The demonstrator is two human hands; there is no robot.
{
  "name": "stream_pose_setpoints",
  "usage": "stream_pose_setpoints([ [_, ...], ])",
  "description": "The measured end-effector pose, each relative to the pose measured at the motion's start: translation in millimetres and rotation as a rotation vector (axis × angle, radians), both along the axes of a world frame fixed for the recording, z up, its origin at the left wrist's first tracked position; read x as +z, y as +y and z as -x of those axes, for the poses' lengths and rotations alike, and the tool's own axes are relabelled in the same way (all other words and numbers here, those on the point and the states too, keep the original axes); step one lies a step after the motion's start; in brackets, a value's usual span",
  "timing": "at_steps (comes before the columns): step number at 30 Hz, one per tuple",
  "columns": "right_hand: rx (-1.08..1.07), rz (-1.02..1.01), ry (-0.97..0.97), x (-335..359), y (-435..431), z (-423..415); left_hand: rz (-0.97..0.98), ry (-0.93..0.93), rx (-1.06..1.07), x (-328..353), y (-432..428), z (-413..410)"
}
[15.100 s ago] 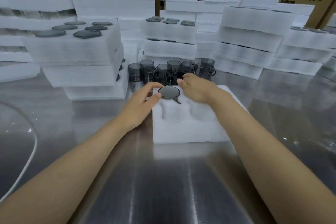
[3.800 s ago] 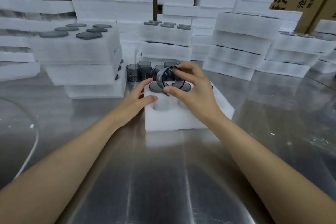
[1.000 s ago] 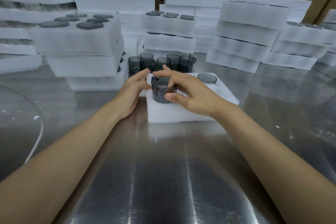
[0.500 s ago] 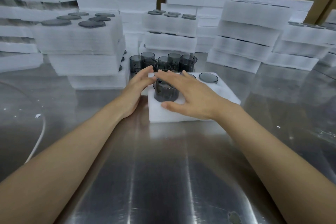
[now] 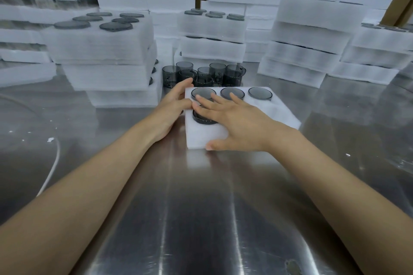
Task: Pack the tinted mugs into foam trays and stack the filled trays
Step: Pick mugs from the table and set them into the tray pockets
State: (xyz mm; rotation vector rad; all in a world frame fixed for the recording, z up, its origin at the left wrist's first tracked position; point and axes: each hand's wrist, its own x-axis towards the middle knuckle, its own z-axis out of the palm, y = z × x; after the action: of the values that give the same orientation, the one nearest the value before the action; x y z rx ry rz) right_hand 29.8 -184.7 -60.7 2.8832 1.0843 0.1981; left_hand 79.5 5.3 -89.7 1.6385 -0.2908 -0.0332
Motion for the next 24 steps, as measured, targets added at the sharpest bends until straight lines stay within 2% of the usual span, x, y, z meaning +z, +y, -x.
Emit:
stream_pose_setpoints([
  [5,0.0,0.027,-0.053,1,1,0,-0.005,-0.008,-0.001,1,0,2],
  [7,0.007,-0.016,-0.004,0,1,3,-0.009,-0.013,0.007,0,-1,4],
  [8,0.014,-0.132,0.077,3,0,4,0.002,-0.013,0.011,0,-1,5],
  [10,0.008,-0.537,0.233,14,-13,5,0.034,-0.005,0.003,-1,-1,6],
  [11,-0.019,-0.757,0.2,20,-25,2,0.047,0.003,-0.005,-1,-1,5],
  [14,-0.173,-1.377,-0.125,24,-75,-17,0.042,0.023,-0.045,0,0,6],
  [16,-0.32,-1.587,-0.217,9,-104,-30,0.043,0.036,-0.044,0,-1,7],
  [20,-0.571,-1.511,-0.078,-33,-130,-64,0.12,0.063,-0.035,-1,-1,2],
  [24,-0.583,-1.387,-0.047,-31,-123,-109,0.139,0.058,-0.025,-2,1,-1],
])
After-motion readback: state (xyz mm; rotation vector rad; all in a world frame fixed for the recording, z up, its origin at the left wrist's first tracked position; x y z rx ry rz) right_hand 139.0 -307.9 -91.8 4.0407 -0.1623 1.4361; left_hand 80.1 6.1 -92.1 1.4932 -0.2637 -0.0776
